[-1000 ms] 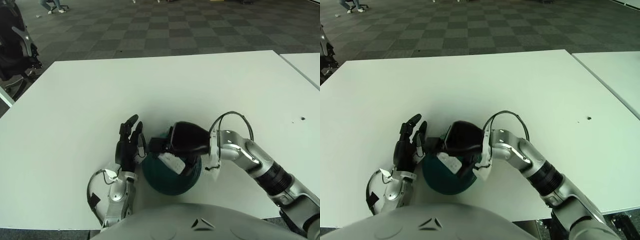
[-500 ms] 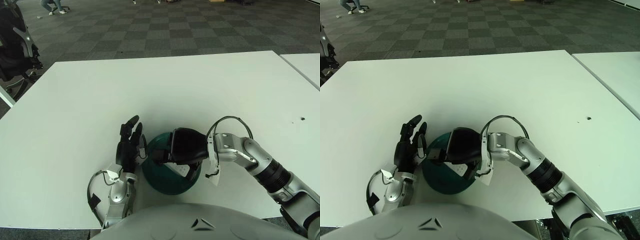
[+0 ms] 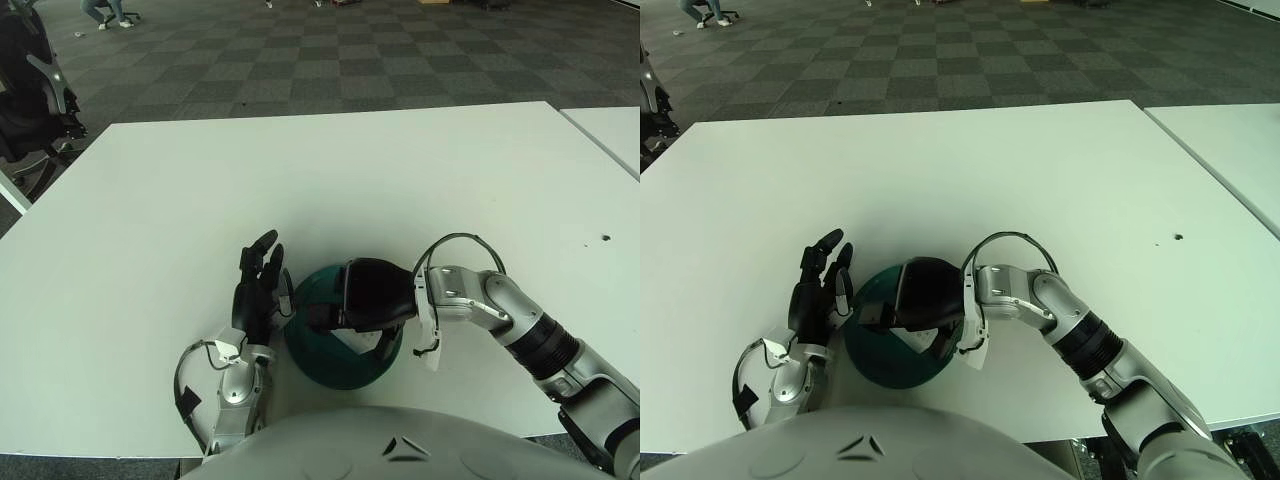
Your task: Put the charger into the plate.
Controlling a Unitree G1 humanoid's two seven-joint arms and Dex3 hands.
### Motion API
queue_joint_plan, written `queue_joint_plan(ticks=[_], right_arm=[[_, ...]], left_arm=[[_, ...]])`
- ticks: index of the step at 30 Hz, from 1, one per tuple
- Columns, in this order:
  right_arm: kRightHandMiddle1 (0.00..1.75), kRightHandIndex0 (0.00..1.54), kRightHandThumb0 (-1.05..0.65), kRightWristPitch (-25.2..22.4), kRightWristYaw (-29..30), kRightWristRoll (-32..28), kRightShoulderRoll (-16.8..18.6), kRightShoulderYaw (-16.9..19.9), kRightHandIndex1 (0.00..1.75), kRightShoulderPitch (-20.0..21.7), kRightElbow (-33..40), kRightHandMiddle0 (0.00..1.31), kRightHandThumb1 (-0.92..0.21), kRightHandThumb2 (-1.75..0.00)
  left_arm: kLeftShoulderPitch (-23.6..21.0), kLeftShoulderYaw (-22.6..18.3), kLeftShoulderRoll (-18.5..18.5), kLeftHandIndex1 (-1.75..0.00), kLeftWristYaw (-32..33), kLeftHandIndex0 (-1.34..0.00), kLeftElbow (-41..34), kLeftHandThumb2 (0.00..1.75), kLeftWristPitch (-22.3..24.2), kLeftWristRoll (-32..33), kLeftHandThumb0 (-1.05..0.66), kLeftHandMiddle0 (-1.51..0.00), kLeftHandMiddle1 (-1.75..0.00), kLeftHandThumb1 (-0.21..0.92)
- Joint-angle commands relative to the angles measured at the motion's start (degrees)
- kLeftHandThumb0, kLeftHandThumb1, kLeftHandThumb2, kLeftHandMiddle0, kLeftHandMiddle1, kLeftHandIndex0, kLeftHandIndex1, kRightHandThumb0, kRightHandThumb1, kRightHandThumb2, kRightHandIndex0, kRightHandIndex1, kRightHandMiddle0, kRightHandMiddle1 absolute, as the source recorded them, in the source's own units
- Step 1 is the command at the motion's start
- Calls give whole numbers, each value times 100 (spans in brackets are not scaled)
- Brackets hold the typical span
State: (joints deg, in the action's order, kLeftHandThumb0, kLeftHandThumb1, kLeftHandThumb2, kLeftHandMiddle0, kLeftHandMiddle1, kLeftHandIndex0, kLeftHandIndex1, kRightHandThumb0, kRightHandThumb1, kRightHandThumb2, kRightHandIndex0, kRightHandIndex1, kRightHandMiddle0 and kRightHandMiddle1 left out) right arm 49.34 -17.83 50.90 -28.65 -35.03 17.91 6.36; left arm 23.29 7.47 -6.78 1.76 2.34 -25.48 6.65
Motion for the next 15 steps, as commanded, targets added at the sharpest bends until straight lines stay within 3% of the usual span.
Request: queue_joint_plan(ticks=[1, 5, 6, 8, 11, 15], right_arm=[[175, 71, -38, -135, 329, 293, 31, 165, 175, -100, -46, 31, -75, -75], [175, 58, -36, -174, 709, 520, 41, 223, 175, -180, -49, 23, -88, -56], [171, 51, -46, -210, 813, 573, 26, 261, 175, -238, -22, 20, -89, -61], [156, 32, -73, -280, 946, 632, 5, 324, 162, -341, 45, 12, -91, -75], [138, 22, -89, -426, 1078, 641, 43, 389, 135, -473, 70, 5, -92, -87], [121, 20, -98, -527, 1356, 512, 148, 452, 97, -600, -82, 1, -92, -98]], left_arm=[[105, -31, -197, -85, 79, -1, 215, 95, 251, 45, -81, -38, 0, 92], [107, -11, -193, -85, 67, -1, 156, 95, 293, 59, -81, -37, 0, 92], [115, 0, -189, -85, 58, -1, 114, 95, 324, 74, -80, -36, 0, 92], [135, 16, -188, -84, 54, 0, 50, 94, 368, 88, -79, -36, 0, 92], [174, 13, -201, -84, 71, 0, -25, 94, 450, 124, -77, -35, 0, 92], [227, -10, -207, -84, 33, 0, -82, 94, 572, 277, -75, -35, 0, 92]])
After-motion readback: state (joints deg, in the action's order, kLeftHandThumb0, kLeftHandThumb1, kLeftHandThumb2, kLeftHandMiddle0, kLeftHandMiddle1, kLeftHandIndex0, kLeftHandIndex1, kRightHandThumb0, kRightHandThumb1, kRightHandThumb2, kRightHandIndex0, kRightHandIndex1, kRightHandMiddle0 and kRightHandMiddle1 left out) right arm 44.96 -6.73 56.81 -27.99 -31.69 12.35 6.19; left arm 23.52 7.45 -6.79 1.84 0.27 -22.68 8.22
